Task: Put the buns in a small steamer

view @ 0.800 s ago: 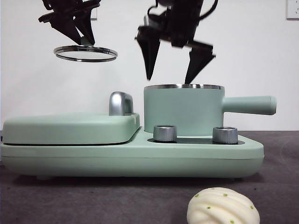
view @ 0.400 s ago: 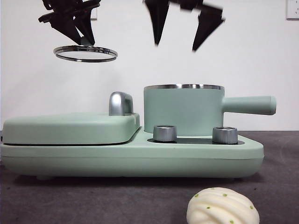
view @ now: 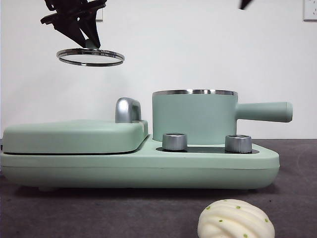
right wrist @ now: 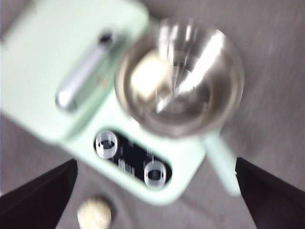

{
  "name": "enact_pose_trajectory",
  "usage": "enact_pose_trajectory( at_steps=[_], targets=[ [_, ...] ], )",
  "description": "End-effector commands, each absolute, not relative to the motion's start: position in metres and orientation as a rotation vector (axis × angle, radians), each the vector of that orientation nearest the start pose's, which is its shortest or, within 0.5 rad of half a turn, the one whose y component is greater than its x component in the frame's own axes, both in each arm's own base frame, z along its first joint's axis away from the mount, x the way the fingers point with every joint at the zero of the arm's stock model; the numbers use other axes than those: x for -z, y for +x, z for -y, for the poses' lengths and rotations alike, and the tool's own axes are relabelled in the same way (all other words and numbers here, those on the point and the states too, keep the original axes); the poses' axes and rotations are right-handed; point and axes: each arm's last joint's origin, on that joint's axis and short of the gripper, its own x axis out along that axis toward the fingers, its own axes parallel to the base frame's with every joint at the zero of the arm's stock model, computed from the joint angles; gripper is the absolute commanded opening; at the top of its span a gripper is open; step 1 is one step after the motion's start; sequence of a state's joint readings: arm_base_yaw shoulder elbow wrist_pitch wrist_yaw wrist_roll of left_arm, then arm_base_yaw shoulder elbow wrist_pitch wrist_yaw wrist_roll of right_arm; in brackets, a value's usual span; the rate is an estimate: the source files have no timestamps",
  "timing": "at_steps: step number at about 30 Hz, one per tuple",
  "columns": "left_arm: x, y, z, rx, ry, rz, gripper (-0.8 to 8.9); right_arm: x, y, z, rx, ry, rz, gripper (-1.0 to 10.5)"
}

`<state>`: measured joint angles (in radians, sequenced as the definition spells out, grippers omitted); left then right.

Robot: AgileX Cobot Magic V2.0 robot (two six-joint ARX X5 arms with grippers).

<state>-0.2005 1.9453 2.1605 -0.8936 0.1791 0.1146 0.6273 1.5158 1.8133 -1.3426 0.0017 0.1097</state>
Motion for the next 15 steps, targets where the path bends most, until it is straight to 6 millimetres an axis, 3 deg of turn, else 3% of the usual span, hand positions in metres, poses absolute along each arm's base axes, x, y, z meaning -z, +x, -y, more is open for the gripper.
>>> enact_pose_trajectory(
  at_steps=[1, 9, 15],
  targets=[
    [-0.411, 0.41, 0.089, 0.405, 0.112, -0.604, 0.51, -0.383, 0.191, -0.155, -0.517, -0.309, -1.198, 5.3],
    [-0.411, 0.41, 0.089, 0.405, 0.112, -0.604, 0.51, -0.294, 0.141, -0.172, -0.555, -0.292, -1.256, 5.3],
    [-0.411, 0.41, 0.089, 0.405, 0.113, -0.604, 0.51, -0.235, 0.119, -0.192, -0.631, -0.312, -1.248, 5.3]
  ],
)
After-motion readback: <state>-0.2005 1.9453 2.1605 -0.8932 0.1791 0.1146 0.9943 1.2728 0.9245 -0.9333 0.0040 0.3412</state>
